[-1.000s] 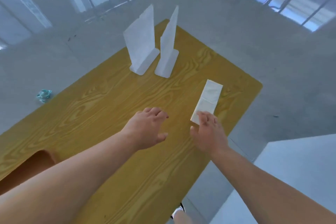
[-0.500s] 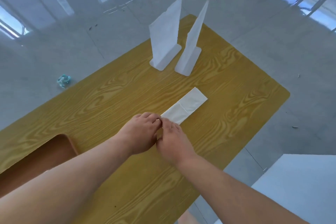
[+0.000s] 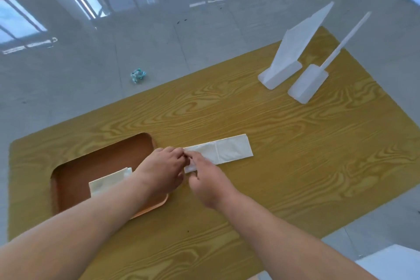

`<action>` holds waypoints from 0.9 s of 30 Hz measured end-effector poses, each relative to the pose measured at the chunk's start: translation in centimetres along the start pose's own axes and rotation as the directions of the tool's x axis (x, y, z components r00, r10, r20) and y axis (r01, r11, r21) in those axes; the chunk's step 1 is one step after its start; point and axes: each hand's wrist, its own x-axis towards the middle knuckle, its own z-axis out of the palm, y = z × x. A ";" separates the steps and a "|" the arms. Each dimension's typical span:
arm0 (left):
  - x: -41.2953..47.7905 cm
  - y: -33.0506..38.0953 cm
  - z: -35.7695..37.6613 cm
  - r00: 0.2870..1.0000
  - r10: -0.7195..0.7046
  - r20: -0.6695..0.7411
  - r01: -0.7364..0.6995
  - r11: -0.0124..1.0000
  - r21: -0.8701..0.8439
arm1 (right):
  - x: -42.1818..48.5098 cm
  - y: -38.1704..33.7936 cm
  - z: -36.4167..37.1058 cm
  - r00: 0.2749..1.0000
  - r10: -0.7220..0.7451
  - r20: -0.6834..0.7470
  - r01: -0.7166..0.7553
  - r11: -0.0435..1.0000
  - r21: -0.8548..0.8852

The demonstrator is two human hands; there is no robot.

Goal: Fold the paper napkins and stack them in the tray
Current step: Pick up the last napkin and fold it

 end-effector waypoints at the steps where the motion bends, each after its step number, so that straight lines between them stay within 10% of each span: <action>1: -0.2 -0.1 0.3 1.000 -0.003 -0.008 0.002 1.000 -0.015 | 0.1 0.5 -0.3 0.997 -0.051 -0.049 0.047 0.994 -0.094; 6: -0.4 0.2 1.7 0.999 0.024 -0.038 -0.024 1.000 -0.007 | 0.2 4.1 -2.9 0.984 -0.098 -0.149 0.017 0.882 -0.471; 18: 1.6 1.6 0.7 0.964 -0.261 -0.040 0.236 0.919 -0.315 | -0.5 5.7 -4.5 0.992 -0.115 -0.053 0.090 0.934 -0.345; 27: 4.6 3.4 -0.7 0.903 -0.406 0.138 0.425 0.799 -0.425 | -1.0 5.3 -4.2 0.971 -0.009 -0.240 -0.061 0.957 -0.283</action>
